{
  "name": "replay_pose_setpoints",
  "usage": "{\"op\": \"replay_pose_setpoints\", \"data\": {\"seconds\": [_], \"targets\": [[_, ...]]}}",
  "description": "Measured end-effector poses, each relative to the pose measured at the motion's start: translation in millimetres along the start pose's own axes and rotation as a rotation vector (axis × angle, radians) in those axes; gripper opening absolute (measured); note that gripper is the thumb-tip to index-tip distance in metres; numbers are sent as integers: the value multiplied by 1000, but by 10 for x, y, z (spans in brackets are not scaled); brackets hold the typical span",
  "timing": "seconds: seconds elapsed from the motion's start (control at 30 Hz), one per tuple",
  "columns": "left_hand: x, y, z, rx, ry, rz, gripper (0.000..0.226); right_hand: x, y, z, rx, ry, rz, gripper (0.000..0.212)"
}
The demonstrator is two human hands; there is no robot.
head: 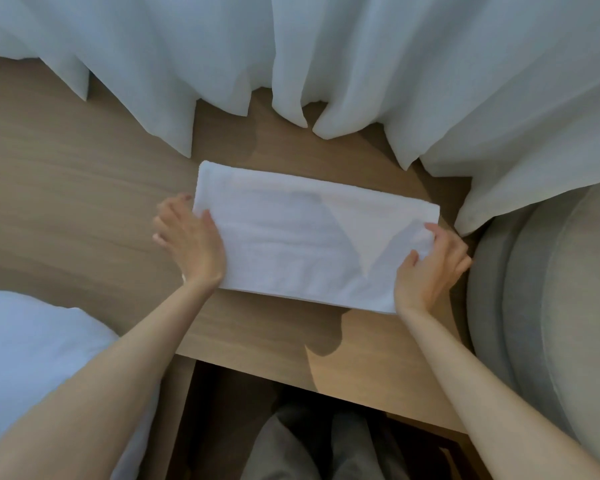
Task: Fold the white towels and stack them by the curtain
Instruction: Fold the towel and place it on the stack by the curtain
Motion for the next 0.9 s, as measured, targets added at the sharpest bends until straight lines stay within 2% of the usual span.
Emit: {"op": "replay_pose_setpoints", "data": {"seconds": [0.1, 0.17, 0.27, 0.37, 0.47, 0.67, 0.9], "targets": [[412, 178, 530, 45, 400, -171, 45, 230, 193, -343, -34, -226, -208, 44], [712, 373, 835, 15, 630, -284, 48, 391, 442, -541, 45, -350, -367, 47], [874, 610, 1012, -112, 768, -331, 55, 502, 809, -619, 307, -488, -499, 56], [753, 738, 873, -210, 835, -274, 55, 410, 977, -447, 454, -548, -526, 61], [570, 725, 698, -226, 881, -231, 56, 230, 914, -239, 476, -608, -494, 62], [131, 566, 279, -213, 733, -179, 60, -12, 708, 82, 518, -593, -452, 65], [101, 591, 272, -183, 674, -204, 62, -64, 784, 118, 512, -568, -479, 66]]}}
Point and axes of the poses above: each hand's wrist, its own x-axis away from the middle knuckle, its own y-axis out of the palm, z = x × y, the point moved 6 cm from there along -x, towards the middle knuckle, and after that the axes turned 1 degree about z, right-handed, at the moved point
